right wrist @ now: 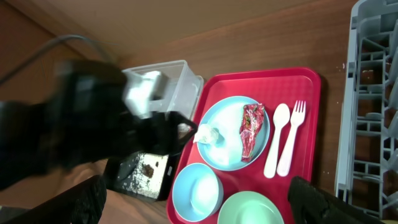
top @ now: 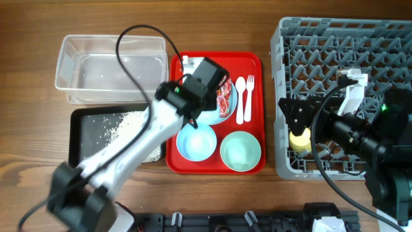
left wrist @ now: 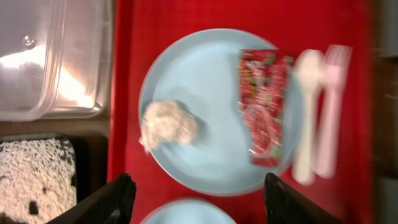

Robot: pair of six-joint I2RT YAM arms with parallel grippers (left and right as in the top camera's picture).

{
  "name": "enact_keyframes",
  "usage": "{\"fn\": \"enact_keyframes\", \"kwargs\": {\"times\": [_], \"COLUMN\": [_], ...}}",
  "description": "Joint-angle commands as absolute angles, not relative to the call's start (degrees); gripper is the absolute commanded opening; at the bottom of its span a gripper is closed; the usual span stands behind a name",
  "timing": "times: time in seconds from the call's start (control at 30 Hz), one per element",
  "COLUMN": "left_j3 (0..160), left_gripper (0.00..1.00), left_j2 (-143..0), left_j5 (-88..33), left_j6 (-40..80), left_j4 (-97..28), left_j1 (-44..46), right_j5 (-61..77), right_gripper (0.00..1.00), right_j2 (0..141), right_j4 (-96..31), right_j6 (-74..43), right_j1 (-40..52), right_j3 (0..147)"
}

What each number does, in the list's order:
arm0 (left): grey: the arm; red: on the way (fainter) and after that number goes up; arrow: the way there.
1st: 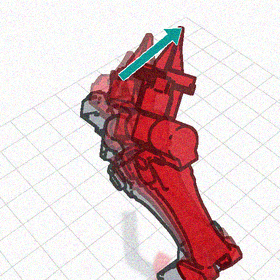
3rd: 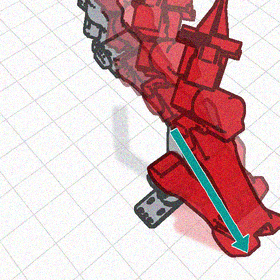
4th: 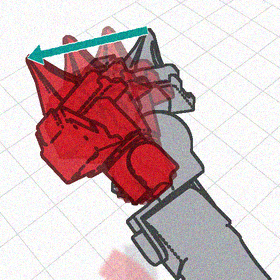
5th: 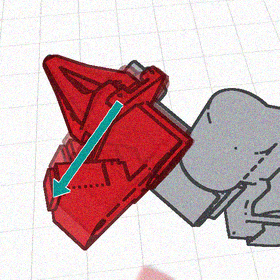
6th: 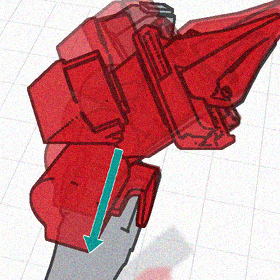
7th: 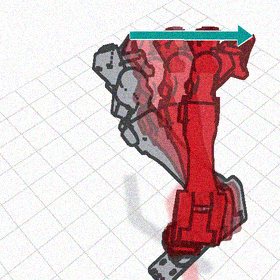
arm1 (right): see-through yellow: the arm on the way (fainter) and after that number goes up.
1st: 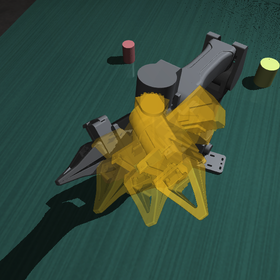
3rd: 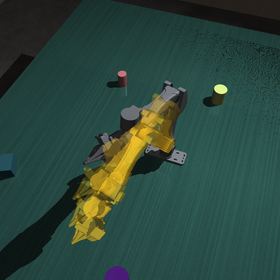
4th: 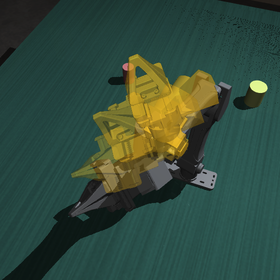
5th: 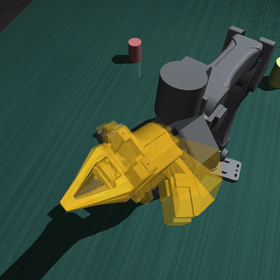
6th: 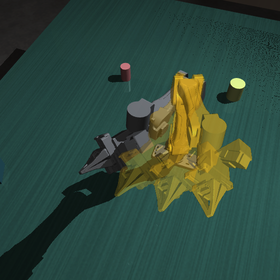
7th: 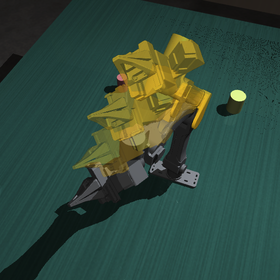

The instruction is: Sort waste into correct bins and load items into the dishwasher rack

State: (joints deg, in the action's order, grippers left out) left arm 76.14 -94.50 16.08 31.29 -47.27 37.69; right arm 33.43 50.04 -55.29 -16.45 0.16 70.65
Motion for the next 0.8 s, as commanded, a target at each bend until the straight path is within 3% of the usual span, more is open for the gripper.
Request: {"fn": "enact_keyframes", "kwargs": {"times": [0.0, 0.17, 0.27, 0.33, 0.37, 0.43, 0.53, 0.6, 0.67, 0.7, 0.73, 0.77], "left_j3": [75.99, 75.99, 75.99, 75.99, 75.99, 75.96, 75.96, 75.96, 75.96, 75.96, 75.96, 76.01], "left_gripper": [0.70, 0.74, 0.68, 0.60, 0.50, 0.43, 0.43, 0.38, 0.26, 0.11, 0.04, 0.04], "left_j2": [-101.34, -107.61, -110.04, -110.43, -110.43, -110.43, -111.48, -112.95, -114.50, -115.07, -115.15, -115.07], "left_j5": [16.99, 16.99, 16.51, 14.28, 12.58, 12.49, 12.51, 12.43, 12.21, 12.19, 12.23, 12.25], "left_j6": [30.00, 30.00, 29.98, 29.98, 29.95, 29.91, 26.85, 26.30, 26.33, 26.30, 26.28, 26.30], "left_j4": [-46.48, -44.01, -42.04, -41.28, -41.06, -41.04, -40.42, -40.03, -40.01, -40.10, -40.38, -40.56], "left_j1": [34.83, 32.99, 32.42, 32.38, 32.40, 32.51, 32.45, 32.34, 32.34, 32.36, 32.40, 32.38], "right_j5": [34.46, 34.46, 34.46, 34.46, 34.46, 34.46, 34.46, 34.46, 34.46, 34.46, 34.46, 34.46], "right_gripper": [0.95, 0.95, 0.95, 0.95, 0.95, 0.95, 0.95, 0.95, 0.95, 0.95, 0.95, 0.95], "right_j2": [50.04, 50.04, 50.04, 50.04, 50.04, 50.04, 50.04, 50.04, 50.04, 50.04, 50.04, 50.04], "right_j4": [-55.88, -56.45, -56.53, -56.60, -56.60, -56.58, -56.60, -56.64, -56.64, -56.64, -56.64, -56.64], "right_j6": [-16.73, -16.71, -16.73, -16.71, -16.71, -16.73, -16.71, -16.73, -16.75, -16.75, -16.78, -16.75], "right_j1": [0.03, 0.03, 0.03, 0.03, 0.03, 0.03, 0.03, 0.03, 0.03, 0.03, 0.03, 0.03], "right_j3": [70.61, 70.61, 70.61, 70.61, 70.61, 70.61, 70.61, 70.61, 70.61, 70.61, 70.61, 70.61]}}
